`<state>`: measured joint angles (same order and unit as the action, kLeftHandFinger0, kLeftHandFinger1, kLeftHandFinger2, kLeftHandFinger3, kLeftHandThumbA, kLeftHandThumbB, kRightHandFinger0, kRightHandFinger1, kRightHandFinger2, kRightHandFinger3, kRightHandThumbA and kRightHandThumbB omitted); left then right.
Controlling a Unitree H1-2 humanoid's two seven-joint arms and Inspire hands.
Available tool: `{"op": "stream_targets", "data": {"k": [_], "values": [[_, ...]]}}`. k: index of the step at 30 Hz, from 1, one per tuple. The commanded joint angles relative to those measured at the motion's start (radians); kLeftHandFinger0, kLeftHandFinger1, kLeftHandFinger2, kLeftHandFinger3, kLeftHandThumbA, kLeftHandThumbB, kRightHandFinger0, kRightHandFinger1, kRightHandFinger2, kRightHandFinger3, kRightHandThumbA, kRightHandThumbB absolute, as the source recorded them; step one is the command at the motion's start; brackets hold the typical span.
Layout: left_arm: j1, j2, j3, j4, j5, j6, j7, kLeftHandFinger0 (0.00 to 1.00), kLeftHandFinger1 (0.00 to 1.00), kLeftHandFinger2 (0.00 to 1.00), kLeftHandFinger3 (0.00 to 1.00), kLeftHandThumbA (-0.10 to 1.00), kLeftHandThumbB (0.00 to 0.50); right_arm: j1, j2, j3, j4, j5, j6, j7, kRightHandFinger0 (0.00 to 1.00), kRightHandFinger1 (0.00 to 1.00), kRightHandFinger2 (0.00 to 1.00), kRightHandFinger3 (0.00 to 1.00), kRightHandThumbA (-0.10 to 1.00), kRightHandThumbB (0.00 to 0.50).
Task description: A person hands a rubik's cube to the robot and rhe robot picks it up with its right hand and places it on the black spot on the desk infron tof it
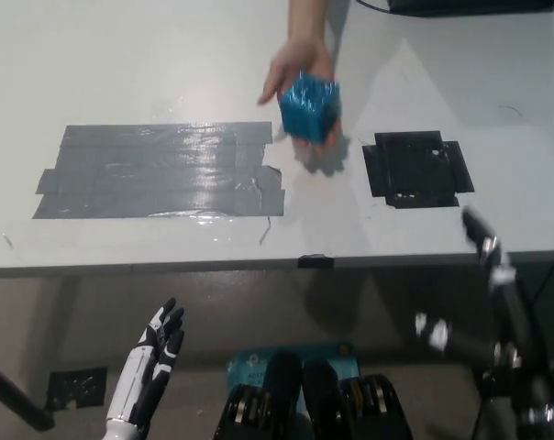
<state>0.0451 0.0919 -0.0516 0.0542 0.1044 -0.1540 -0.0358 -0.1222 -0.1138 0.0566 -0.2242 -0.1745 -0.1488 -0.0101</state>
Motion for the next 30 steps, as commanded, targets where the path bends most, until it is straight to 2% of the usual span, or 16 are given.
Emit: {"op": "stream_targets", "data": {"k": [1,4,9,13,14,16,22,26,30], "values": [[-0.004,0.006,-0.010,-0.034,0.009,-0.033,-0.006,1.00,1.00,1.00,1.00,0.90,0.159,-0.155,-0.006,-0.040,-0.018,0.054,0.145,0.023,1.00,1.00,1.00,1.00,1.00,0.309],[-0.008,0.006,-0.007,-0.037,0.000,-0.024,-0.010,1.00,1.00,1.00,1.00,0.89,0.167,-0.262,-0.013,-0.054,0.056,0.082,0.183,0.036,1.00,1.00,1.00,1.00,1.00,0.255],[-0.031,0.010,-0.006,-0.023,0.007,-0.034,-0.007,1.00,1.00,1.00,1.00,0.88,0.146,-0.453,-0.041,-0.045,0.248,0.064,0.213,0.059,1.00,1.00,1.00,1.00,1.00,0.267],[-0.013,0.006,-0.005,-0.032,-0.002,-0.029,-0.008,1.00,1.00,1.00,1.00,0.87,0.152,-0.542,-0.047,-0.020,0.383,0.061,0.231,0.085,1.00,1.00,1.00,1.00,1.00,0.308],[-0.010,0.005,-0.006,-0.043,-0.002,-0.018,-0.008,1.00,1.00,1.00,1.00,0.87,0.153,-0.574,-0.049,-0.013,0.433,0.057,0.243,0.091,1.00,1.00,1.00,1.00,1.00,0.333],[-0.009,0.007,-0.006,-0.049,-0.004,-0.009,-0.013,1.00,1.00,1.00,1.00,0.87,0.130,-0.619,-0.037,-0.020,0.505,0.088,0.265,0.107,1.00,1.00,1.00,1.00,1.00,0.370],[-0.021,0.012,-0.005,-0.037,0.003,-0.021,-0.009,1.00,1.00,1.00,1.00,0.88,0.153,-0.718,-0.020,-0.038,0.666,0.164,0.262,0.173,1.00,1.00,1.00,1.00,1.00,0.431],[-0.027,0.015,-0.007,-0.045,0.009,-0.003,-0.013,1.00,1.00,1.00,1.00,0.90,0.168,-0.755,-0.015,-0.060,0.725,0.205,0.255,0.198,1.00,1.00,1.00,1.00,1.00,0.499],[-0.028,0.018,-0.007,-0.052,-0.005,0.003,-0.022,1.00,1.00,1.00,1.00,0.89,0.168,-0.748,-0.023,-0.063,0.725,0.218,0.262,0.218,1.00,1.00,1.00,1.00,1.00,0.500]]}}
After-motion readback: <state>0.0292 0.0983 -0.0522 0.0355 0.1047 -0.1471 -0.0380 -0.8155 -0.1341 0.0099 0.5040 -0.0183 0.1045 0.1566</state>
